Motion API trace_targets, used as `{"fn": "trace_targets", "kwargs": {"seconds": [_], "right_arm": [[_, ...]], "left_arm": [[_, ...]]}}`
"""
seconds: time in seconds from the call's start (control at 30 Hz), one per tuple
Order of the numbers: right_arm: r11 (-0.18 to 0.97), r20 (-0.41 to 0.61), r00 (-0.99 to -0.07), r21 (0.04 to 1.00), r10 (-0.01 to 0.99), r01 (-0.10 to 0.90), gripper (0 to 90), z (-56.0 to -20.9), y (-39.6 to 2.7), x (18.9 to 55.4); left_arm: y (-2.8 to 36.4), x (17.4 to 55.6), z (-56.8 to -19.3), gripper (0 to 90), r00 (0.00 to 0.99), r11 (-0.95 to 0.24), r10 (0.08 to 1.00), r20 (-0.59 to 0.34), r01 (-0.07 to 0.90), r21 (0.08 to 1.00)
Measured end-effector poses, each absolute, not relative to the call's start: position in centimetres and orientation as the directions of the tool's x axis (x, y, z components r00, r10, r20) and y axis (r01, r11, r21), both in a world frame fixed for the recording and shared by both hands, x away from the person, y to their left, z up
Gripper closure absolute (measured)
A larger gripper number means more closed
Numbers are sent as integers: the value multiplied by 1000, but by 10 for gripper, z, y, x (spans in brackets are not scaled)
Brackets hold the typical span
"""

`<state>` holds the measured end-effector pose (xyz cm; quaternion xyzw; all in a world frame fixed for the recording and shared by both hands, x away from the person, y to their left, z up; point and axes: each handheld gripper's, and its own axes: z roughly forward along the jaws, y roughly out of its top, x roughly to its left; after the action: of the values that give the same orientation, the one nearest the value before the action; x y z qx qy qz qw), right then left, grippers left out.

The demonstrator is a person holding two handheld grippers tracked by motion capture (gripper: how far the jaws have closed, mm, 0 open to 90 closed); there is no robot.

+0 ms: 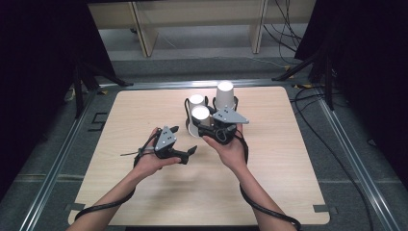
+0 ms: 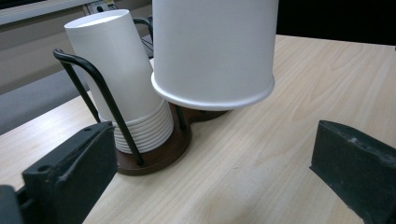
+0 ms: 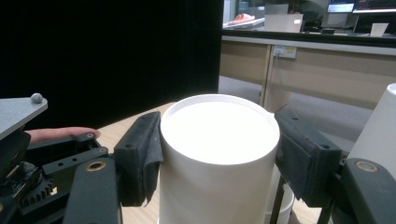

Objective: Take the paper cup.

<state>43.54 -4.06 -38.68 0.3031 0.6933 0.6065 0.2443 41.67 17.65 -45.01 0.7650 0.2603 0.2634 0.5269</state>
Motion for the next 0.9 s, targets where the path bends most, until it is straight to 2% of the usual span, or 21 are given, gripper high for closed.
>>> {"fn": "trace_targets", "kwargs": {"seconds": [0.27, 0.57, 0.77, 0.8, 0.9], "right_arm": [[92, 26, -699, 987, 714, 131, 355, -397, -41, 429], [62, 89, -700, 980, 709, 187, 355, -407, -48, 421], [-30, 207, -675, 964, 708, 264, 355, -417, -62, 423], [-71, 267, -664, 949, 699, 306, 355, -421, -68, 424], [-100, 307, -650, 937, 696, 335, 355, -425, -74, 426]], "left_arm": [[172, 412, -455, 0, 740, -311, 661, 125, 118, 943], [169, 403, -459, 0, 753, -330, 644, 135, 115, 937], [170, 395, -460, 0, 764, -335, 632, 129, 119, 935], [170, 393, -460, 0, 767, -331, 629, 126, 117, 937], [171, 392, -461, 0, 769, -328, 628, 118, 124, 937]]}}
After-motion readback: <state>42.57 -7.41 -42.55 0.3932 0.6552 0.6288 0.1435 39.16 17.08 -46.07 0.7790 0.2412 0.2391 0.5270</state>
